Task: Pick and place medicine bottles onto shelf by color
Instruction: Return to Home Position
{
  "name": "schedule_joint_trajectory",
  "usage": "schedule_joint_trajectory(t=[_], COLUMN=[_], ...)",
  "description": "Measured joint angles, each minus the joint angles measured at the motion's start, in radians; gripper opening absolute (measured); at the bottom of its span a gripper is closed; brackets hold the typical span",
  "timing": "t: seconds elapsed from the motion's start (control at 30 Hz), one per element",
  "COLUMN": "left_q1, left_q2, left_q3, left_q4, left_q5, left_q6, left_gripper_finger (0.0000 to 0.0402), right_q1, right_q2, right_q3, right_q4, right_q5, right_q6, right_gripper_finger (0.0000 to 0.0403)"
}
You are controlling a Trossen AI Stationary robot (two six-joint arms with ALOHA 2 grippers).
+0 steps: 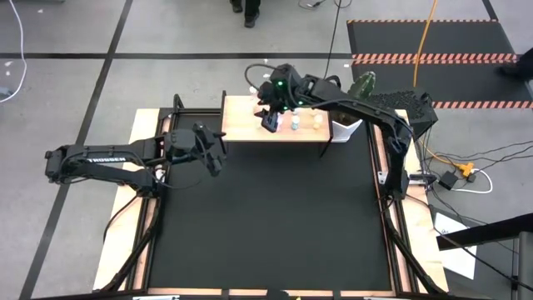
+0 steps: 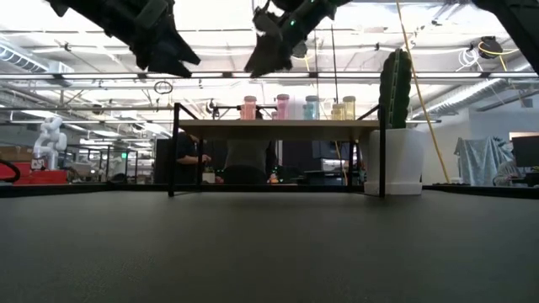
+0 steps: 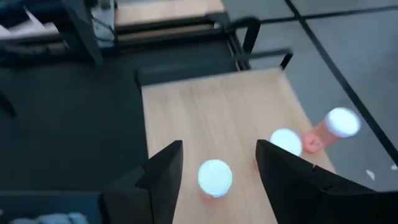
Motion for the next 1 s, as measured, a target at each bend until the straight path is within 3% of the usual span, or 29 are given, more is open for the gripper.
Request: schedule_joint_trajectory(t=[0.23,0.37,0.47,0.6,0.7,0.8,1.0], left_q1=[-0.001,-0.001,-0.001,-0.013,-0.069,-0.154,-0.305], left_q2=[-0.065,-0.131,-0.176,-0.207,-0.215,-0.217,-0.235], left_q3=[0.000,0.000,0.000,-0.021,-0.068,-0.120,-0.171], left_q4=[0.082,0.096,0.076,0.078,0.141,0.245,0.269], left_q5=[0.000,0.000,0.001,0.083,0.115,0.112,-0.072], left_q6=[0.001,0.032,0.016,-0.042,-0.089,-0.122,-0.065], left_gripper_finger=[0.0366,0.0301,0.0229,0.0138,0.0077,0.0018,0.0007], right_q1=[0.020,0.062,0.101,0.160,0.206,0.235,0.260], right_q2=[-0.113,-0.207,-0.320,-0.520,-0.679,-0.830,-1.136], right_q3=[0.000,-0.060,-0.212,-0.519,-0.742,-0.922,-1.190], right_q4=[-0.004,0.047,0.166,0.430,0.573,0.600,0.602], right_q5=[-0.057,-0.058,-0.055,-0.055,-0.050,-0.052,-0.049], right_q6=[0.057,0.074,0.112,0.190,0.193,0.183,0.210], right_gripper_finger=[0.0199,0.0199,0.0190,0.0163,0.0135,0.0102,0.0014])
